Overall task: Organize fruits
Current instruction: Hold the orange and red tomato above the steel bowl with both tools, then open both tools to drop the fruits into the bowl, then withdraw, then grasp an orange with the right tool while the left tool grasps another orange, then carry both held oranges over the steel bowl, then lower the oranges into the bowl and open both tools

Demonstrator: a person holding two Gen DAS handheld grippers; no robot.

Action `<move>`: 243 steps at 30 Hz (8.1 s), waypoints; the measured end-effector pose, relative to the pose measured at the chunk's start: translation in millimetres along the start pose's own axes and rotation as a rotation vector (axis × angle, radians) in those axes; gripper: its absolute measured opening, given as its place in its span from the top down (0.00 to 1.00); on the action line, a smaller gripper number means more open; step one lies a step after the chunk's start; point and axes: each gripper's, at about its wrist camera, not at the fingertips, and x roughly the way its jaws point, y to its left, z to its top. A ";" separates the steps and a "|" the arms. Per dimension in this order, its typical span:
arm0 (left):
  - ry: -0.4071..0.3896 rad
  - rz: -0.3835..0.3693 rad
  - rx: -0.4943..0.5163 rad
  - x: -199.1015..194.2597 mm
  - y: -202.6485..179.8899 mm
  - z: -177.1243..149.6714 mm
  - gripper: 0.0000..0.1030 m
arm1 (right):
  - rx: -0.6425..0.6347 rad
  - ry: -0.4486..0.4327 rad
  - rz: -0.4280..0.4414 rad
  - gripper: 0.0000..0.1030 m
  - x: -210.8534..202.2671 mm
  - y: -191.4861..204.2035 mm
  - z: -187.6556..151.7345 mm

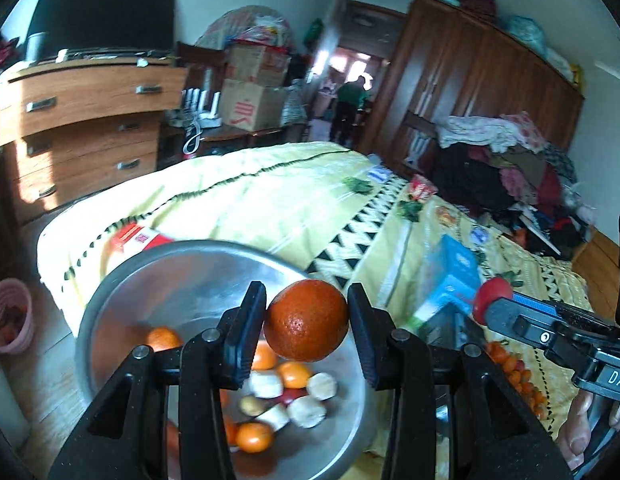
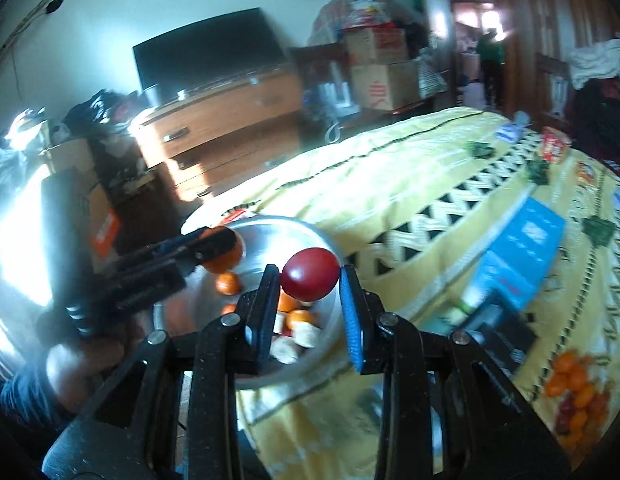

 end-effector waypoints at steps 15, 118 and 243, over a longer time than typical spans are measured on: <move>0.042 0.046 -0.034 -5.5 43.8 -19.3 0.58 | -0.051 0.110 0.033 0.70 67.8 59.1 -9.0; 0.117 0.119 -0.157 4.6 65.0 -31.5 0.21 | 0.060 0.109 -0.003 0.33 62.9 36.7 -19.1; 0.129 0.064 -0.041 20.6 42.9 -23.4 0.64 | 0.025 0.172 0.019 0.64 64.4 22.6 -5.6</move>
